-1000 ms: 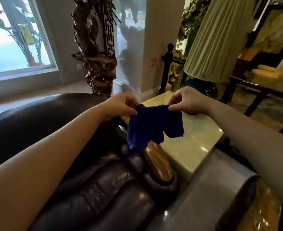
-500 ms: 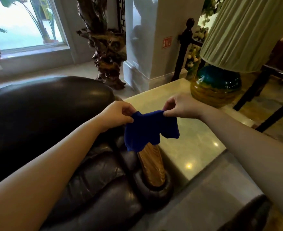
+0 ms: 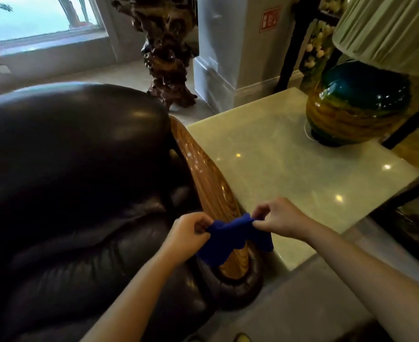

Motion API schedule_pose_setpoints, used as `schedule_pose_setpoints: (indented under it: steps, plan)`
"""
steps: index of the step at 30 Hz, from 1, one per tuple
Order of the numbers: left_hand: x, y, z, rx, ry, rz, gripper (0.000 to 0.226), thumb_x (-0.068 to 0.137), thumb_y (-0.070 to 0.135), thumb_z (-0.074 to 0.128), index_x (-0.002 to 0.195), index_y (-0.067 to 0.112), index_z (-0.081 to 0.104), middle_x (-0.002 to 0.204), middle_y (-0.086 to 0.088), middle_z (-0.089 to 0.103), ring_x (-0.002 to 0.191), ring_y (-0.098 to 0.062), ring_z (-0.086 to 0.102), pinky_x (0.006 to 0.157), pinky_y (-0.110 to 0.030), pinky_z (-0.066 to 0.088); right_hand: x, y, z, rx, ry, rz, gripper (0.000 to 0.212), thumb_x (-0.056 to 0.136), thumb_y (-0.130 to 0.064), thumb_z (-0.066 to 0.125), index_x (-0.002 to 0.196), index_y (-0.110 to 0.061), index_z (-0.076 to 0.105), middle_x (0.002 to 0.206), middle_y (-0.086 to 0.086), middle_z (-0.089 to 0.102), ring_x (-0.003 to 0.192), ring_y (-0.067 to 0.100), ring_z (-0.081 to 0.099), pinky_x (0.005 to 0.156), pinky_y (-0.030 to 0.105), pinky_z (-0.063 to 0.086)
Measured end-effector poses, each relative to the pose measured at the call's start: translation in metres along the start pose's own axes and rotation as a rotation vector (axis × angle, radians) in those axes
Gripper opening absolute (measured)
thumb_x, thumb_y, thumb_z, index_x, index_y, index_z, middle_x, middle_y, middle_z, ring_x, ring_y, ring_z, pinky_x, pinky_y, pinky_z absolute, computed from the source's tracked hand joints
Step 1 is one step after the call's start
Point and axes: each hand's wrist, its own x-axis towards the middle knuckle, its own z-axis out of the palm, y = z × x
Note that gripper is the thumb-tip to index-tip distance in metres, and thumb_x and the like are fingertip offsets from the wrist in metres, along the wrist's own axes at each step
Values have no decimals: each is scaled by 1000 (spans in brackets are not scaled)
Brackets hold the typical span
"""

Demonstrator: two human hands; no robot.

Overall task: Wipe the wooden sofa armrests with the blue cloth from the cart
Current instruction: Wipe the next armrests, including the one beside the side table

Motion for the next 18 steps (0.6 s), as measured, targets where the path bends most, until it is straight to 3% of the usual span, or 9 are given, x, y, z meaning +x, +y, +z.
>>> schedule_pose_setpoints:
  steps: [7, 10, 14, 18]
  plan:
    - [24, -101, 101, -96, -50, -174, 45, 70, -6, 60, 74, 39, 59, 76, 13, 64, 72, 4, 61, 67, -6, 44, 18, 98, 96, 61, -81, 148, 16, 72, -20, 70, 70, -35, 63, 74, -13, 65, 72, 1, 61, 63, 10, 44]
    - [39, -141, 139, -107, -35, -212, 43, 66, 5, 62, 69, 48, 60, 74, 12, 63, 69, 12, 59, 66, -4, 44, 34, 139, 129, 66, -89, 207, 19, 69, -25, 71, 65, -40, 61, 74, -14, 65, 76, -1, 61, 71, 12, 45]
    - [69, -184, 182, -156, 76, -219, 53, 66, 6, 61, 68, 58, 58, 83, 12, 64, 79, 4, 62, 78, -10, 48, 66, 185, 165, 93, 2, 251, 26, 67, -25, 74, 62, -45, 57, 77, -18, 64, 83, 2, 60, 78, 15, 43]
    - [111, -200, 187, -87, 141, -87, 45, 77, 0, 61, 83, 44, 57, 87, 22, 56, 88, 5, 58, 80, -5, 44, 106, 205, 187, 115, 219, 219, 24, 70, -15, 73, 68, -36, 61, 78, -12, 65, 78, 9, 61, 72, 19, 43]
